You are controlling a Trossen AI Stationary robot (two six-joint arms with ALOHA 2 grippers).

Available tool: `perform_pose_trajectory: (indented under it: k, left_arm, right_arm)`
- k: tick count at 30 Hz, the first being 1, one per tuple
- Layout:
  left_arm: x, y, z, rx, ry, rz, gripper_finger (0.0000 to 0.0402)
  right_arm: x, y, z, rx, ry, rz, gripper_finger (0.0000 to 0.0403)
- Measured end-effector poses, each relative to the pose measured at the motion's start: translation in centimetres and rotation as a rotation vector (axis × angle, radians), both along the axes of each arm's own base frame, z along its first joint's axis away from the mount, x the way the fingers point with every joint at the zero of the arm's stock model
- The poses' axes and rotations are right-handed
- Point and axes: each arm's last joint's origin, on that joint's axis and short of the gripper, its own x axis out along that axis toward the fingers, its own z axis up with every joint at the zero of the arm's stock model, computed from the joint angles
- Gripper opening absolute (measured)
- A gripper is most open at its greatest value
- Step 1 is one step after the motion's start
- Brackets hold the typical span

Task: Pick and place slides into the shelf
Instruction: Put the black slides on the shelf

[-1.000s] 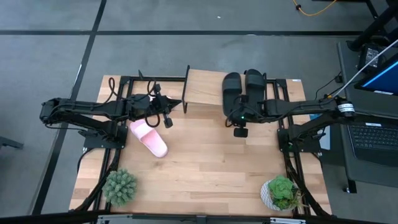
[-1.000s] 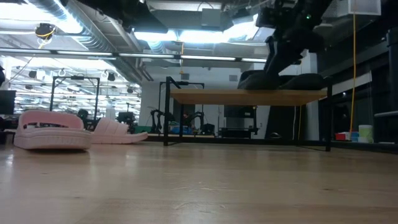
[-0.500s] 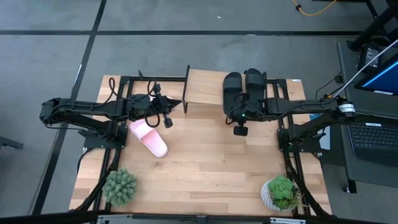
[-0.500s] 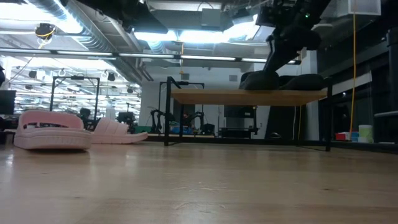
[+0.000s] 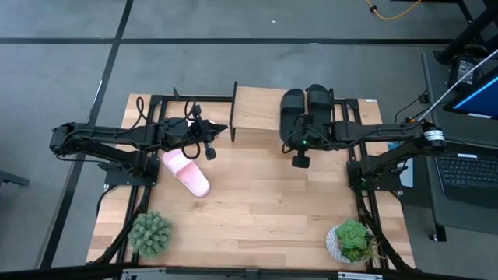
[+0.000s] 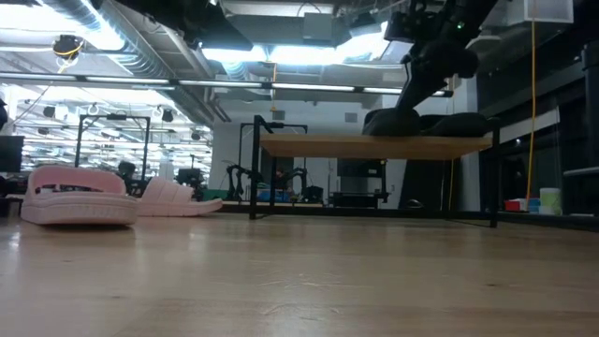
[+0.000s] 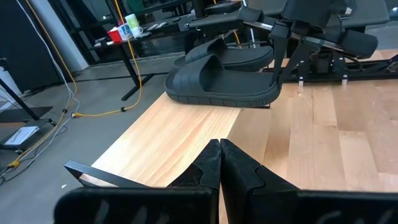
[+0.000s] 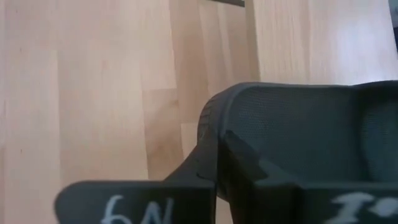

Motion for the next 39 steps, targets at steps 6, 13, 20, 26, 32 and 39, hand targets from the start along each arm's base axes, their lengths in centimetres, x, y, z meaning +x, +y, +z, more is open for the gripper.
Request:
perform_pose_trajectory:
  k: [6,13,20,26,32,39]
  left_arm:
    - [0.0,0.0,0.0,0.000,0.001,0.000,0.0000]
    - [0.0,0.0,0.0,0.000,0.004,0.000,0.0000]
    - [0.0,0.0,0.0,-0.001,0.004,0.000,0.0000]
    - [0.0,0.0,0.0,-0.001,0.004,0.000,0.0000]
    - [0.0,0.0,0.0,-0.002,0.003,0.000,0.0000]
    - [0.0,0.0,0.0,-0.002,0.003,0.000,0.0000]
  right_arm:
    - [-0.7,-0.1,0.9,-0.049,-0.027,-0.031,0.0011]
    - [-1.8,0.0,1.9,-0.052,-0.059,-0.030,0.0011]
    - [-2.3,0.0,1.8,-0.049,-0.020,-0.027,0.0010]
    - [-2.4,0.0,1.8,-0.071,-0.013,-0.044,0.0009]
    - [-2.4,-0.1,1.9,-0.086,-0.014,-0.054,0.0008]
    - [-2.3,-0.1,1.9,-0.090,-0.017,-0.049,0.0008]
